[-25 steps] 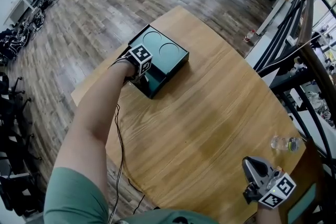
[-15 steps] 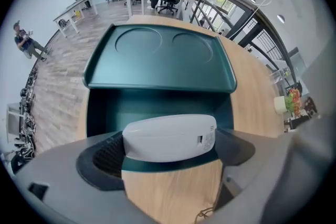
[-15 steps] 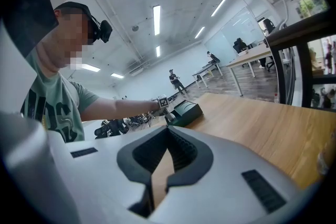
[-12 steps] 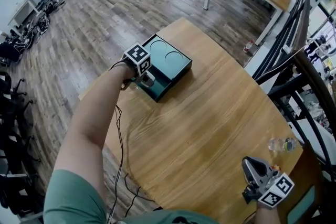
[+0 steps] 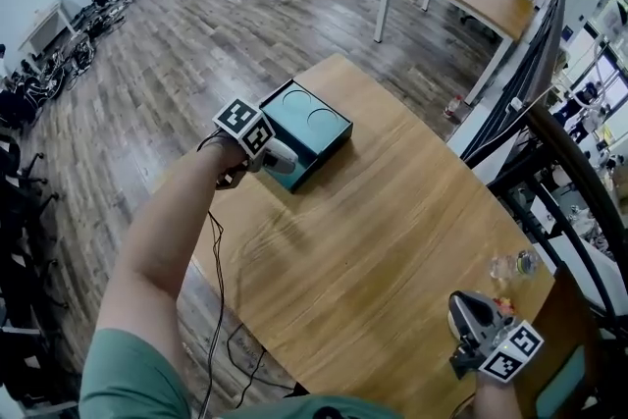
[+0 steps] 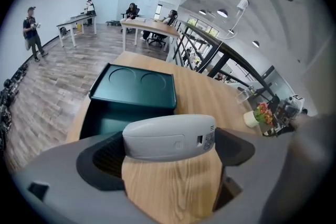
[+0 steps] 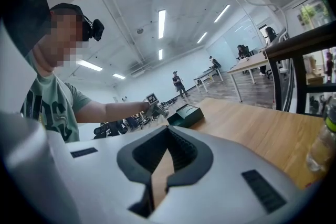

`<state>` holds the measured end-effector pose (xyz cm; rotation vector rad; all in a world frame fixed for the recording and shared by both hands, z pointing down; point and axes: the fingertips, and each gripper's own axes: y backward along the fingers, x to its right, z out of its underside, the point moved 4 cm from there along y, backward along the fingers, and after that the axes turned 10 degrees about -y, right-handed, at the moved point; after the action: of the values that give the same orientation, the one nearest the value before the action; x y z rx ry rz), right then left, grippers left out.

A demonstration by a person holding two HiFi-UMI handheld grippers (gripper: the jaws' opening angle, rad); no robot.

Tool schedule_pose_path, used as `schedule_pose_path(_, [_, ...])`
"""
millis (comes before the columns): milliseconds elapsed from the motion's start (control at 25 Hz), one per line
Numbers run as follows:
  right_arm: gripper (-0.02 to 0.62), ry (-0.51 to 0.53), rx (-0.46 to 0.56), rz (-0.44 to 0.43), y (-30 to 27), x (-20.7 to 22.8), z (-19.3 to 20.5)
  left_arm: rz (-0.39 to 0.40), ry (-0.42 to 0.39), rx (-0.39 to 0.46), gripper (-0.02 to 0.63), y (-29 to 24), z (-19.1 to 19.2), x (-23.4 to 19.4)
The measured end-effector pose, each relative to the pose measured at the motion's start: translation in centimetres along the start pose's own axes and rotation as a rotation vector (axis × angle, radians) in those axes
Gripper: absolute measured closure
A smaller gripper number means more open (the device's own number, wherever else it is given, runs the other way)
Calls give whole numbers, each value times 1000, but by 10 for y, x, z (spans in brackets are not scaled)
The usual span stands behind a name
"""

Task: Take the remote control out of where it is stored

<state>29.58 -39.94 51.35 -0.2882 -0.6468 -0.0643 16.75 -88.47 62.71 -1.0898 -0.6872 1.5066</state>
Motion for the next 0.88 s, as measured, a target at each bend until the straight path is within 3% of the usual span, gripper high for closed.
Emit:
schedule_pose_path(320, [595, 29, 50, -9, 50, -21, 4, 95, -37, 228, 64, 36, -6, 103])
schedule_pose_path(520, [594, 51, 96, -24, 101, -33, 5, 183, -68, 424, 64, 59, -7, 200])
schedule_pose_path(680, [595, 70, 144, -52, 162, -41, 7, 206, -54, 647, 64, 79, 7, 306])
schedule_pose_path(880, [595, 115, 178, -106, 266, -61, 14, 213, -57, 863, 63, 92, 47, 490])
